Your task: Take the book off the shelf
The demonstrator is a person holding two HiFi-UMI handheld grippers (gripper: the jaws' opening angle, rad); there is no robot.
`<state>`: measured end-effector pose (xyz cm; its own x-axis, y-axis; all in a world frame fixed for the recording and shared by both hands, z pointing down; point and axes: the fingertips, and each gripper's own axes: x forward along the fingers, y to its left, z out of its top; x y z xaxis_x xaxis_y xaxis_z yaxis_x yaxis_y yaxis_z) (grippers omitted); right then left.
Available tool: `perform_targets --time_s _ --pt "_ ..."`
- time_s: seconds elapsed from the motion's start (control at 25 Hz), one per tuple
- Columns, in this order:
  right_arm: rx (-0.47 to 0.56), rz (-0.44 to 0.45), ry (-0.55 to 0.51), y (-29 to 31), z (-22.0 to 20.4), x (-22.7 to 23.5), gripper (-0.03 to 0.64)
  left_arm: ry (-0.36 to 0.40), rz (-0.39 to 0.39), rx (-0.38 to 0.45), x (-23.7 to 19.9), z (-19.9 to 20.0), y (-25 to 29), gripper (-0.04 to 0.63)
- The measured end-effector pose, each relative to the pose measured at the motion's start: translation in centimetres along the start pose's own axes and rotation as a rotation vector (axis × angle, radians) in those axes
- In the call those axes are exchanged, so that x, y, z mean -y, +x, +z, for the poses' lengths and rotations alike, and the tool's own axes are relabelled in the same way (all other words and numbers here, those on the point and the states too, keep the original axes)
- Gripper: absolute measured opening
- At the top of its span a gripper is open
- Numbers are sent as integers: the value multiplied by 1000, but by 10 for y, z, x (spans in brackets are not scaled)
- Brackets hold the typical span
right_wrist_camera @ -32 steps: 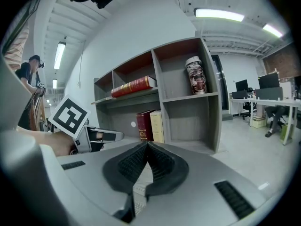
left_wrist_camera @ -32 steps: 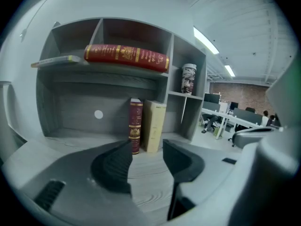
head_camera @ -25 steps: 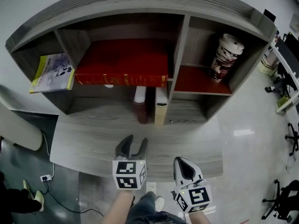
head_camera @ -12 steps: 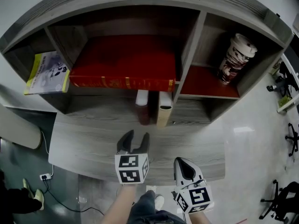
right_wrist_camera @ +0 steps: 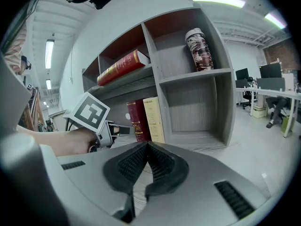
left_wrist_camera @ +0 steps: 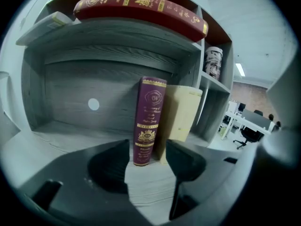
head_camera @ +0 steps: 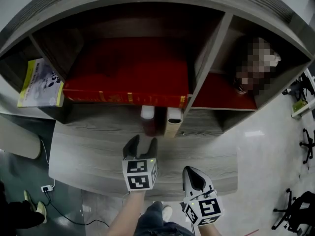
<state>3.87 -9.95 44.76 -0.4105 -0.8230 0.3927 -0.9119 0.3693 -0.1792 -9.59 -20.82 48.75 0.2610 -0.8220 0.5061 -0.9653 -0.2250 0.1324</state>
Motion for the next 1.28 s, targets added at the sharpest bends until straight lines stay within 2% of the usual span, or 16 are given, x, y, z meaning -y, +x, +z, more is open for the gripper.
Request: perform_targets --time_s 0.56,1.28 --pt "-36 -26 16 23 -2 14 8 10 -4 -41 -6 -1 38 229" --pt "-82 -43 45 47 -9 26 8 29 -8 -27 -8 4 79 229"
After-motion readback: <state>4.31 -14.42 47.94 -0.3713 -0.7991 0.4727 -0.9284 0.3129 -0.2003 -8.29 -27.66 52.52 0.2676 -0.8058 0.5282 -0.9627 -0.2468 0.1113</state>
